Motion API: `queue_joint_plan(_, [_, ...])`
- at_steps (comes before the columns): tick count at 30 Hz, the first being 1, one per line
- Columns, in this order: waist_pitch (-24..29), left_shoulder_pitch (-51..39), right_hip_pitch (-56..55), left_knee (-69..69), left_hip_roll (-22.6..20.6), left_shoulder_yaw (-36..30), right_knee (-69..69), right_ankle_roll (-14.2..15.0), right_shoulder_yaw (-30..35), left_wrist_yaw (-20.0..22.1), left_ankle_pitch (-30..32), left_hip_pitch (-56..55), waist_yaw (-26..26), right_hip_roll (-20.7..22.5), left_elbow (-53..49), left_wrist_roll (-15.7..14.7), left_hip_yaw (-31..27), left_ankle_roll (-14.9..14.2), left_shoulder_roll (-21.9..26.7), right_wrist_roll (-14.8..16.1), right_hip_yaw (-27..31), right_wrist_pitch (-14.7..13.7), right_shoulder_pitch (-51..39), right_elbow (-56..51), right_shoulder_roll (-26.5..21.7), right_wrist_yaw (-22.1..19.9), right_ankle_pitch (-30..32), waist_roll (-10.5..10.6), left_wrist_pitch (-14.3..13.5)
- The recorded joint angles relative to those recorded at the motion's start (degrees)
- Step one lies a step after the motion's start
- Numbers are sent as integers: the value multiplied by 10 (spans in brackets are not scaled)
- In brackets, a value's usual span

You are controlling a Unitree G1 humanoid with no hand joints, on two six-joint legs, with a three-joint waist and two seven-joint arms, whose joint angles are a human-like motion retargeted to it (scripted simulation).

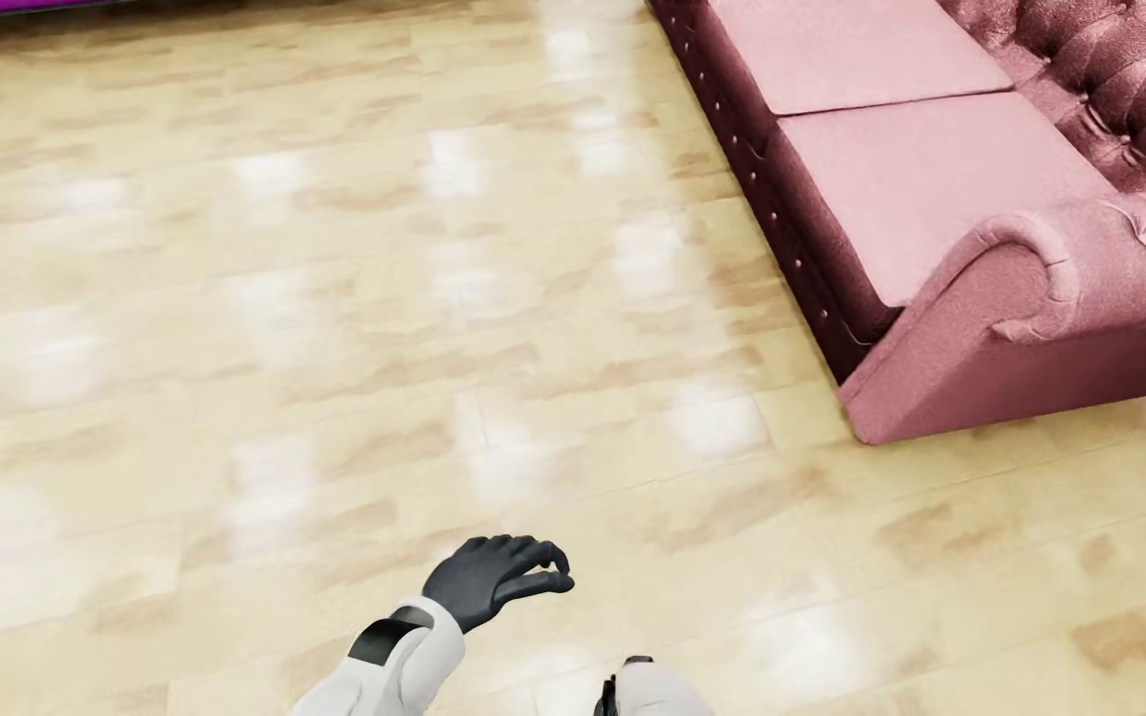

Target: Go to the dark pink sofa

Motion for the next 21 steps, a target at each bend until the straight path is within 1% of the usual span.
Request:
queue_joint_plan(1, [2,-14,-19,-12,-15,-12,-41,-8,13,6,-3,15,-2,-5,-4,16,-38,3,3,-11,-39,-8,3,13,-5,16,14,-3,4])
queue_joint_plan(2, [3,-18,-34,-26,-28,-14,-99,-5,32,11,-4,33,-4,2,-6,32,-73,5,-1,-34,-54,-12,1,29,-20,34,41,-5,10])
queue_joint_plan(3, [6,-13,-47,-41,-35,-5,-168,6,52,13,-2,54,-6,24,-8,42,-105,7,-10,-65,-28,-14,-5,44,-41,55,78,-4,18])
queue_joint_plan(4, [8,0,-52,-53,-39,10,-235,19,66,14,1,77,-7,52,-11,40,-136,9,-22,-95,36,-16,-10,55,-64,69,101,-2,24])
queue_joint_plan(5, [10,18,-48,-58,-39,27,-286,12,70,13,4,100,-7,76,-12,35,-162,11,-33,-117,111,-13,-14,66,-84,77,101,2,29])
queue_joint_plan(6, [12,35,-43,-51,-38,40,-297,10,62,12,7,119,-3,81,-11,36,-184,13,-39,-129,142,-4,-19,78,-100,78,100,5,33])
queue_joint_plan(8, [15,71,-40,5,-32,63,-210,-15,26,1,38,147,5,58,1,55,-212,19,-37,-137,100,30,-42,114,-124,72,138,10,47])
queue_joint_plan(9, [17,92,-36,60,-26,79,-157,-27,9,-6,75,146,8,50,17,64,-216,23,-35,-141,84,43,-60,136,-137,74,122,15,59])
queue_joint_plan(10, [19,110,-27,142,-18,104,-113,-29,5,-12,127,126,11,45,44,65,-214,19,-38,-158,70,47,-80,152,-151,75,84,21,78])
queue_joint_plan(11, [21,121,-6,250,-3,134,-93,-31,7,-13,185,83,14,39,83,57,-206,-1,-45,-180,53,42,-99,155,-163,71,49,28,100])
queue_joint_plan(12, [22,125,23,359,19,165,-94,-33,6,-13,241,25,17,36,127,47,-193,-24,-52,-193,35,33,-122,150,-169,59,22,34,129])
queue_joint_plan(13, [22,127,57,444,44,193,-107,-35,-1,-10,248,-34,22,36,168,38,-179,-20,-53,-192,18,21,-149,146,-172,38,3,40,153])
queue_joint_plan(14, [22,133,93,503,61,211,-127,-37,-12,-11,209,-90,28,40,197,34,-168,-8,-50,-176,6,8,-179,141,-171,16,-11,44,165])
queue_joint_plan(15, [21,144,129,537,76,220,-151,-39,-13,-13,197,-140,36,46,214,36,-153,-1,-41,-160,-2,-5,-214,135,-170,6,-21,46,166])
queue_joint_plan(16, [19,157,164,544,92,229,-174,-41,0,-19,202,-183,45,54,222,35,-134,1,-33,-152,-6,-21,-246,122,-174,0,-29,46,158])
queue_joint_plan(18, [12,187,224,484,105,254,-211,-46,47,-29,199,-251,65,72,218,21,-95,4,-20,-149,-5,-45,-308,81,-184,-17,-48,45,132])
queue_joint_plan(19, [9,203,250,421,100,271,-224,-49,74,-28,202,-276,76,81,209,12,-79,2,-16,-147,-1,-54,-336,53,-188,-27,-59,43,123])
queue_joint_plan(20, [6,218,273,333,88,289,-237,-51,99,-22,207,-293,84,89,197,3,-67,0,-17,-142,3,-56,-363,23,-190,-38,-70,42,117])
queue_joint_plan(21, [4,233,295,222,69,307,-251,-52,121,-13,213,-302,91,96,187,-2,-63,-10,-23,-127,8,-51,-387,-8,-189,-46,-81,40,115])
